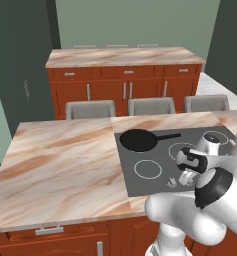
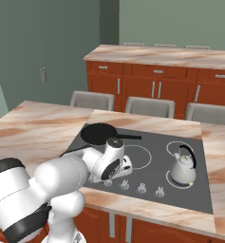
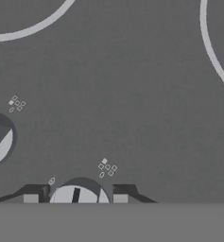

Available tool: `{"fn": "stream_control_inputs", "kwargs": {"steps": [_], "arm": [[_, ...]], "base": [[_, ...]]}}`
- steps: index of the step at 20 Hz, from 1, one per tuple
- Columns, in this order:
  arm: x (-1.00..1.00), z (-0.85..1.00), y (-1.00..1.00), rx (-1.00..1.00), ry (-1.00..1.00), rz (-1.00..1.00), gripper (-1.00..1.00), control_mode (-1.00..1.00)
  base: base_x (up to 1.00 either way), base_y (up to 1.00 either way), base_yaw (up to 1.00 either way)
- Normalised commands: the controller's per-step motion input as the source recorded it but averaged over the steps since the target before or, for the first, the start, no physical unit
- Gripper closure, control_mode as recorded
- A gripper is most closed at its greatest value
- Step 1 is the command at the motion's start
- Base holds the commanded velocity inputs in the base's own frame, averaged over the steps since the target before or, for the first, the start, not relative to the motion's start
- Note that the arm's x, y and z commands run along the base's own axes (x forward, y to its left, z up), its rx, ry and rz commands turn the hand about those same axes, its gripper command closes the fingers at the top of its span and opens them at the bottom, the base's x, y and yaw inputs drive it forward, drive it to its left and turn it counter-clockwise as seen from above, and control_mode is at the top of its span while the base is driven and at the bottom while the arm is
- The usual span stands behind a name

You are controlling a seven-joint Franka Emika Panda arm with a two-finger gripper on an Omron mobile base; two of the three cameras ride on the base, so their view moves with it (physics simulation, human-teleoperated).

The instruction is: Pick the pan from the cabinet and place it on the stove. Then turn on the stove burner for the pan.

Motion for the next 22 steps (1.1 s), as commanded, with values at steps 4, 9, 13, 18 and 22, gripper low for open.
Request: {"fn": "stream_control_inputs", "kwargs": {"steps": [4, 9, 13, 18, 22], "arm": [[-0.17, -0.60, 0.25, -0.09, -0.03, 0.22, 1.00, -1.00], [-0.11, -0.61, 0.23, -0.12, 0.00, 0.22, 1.00, -1.00], [-0.21, -0.58, 0.05, -0.10, 0.00, 0.18, 1.00, -1.00], [-0.43, -0.35, -0.11, -0.02, 0.00, 0.07, 1.00, -1.00], [-0.59, -0.07, -0.35, 0.00, 0.00, -0.01, 1.00, -1.00]], "base": [[0.00, 0.00, 0.00], [0.00, 0.00, 0.00], [0.00, 0.00, 0.00], [0.00, 0.00, 0.00], [0.00, 0.00, 0.00]]}}
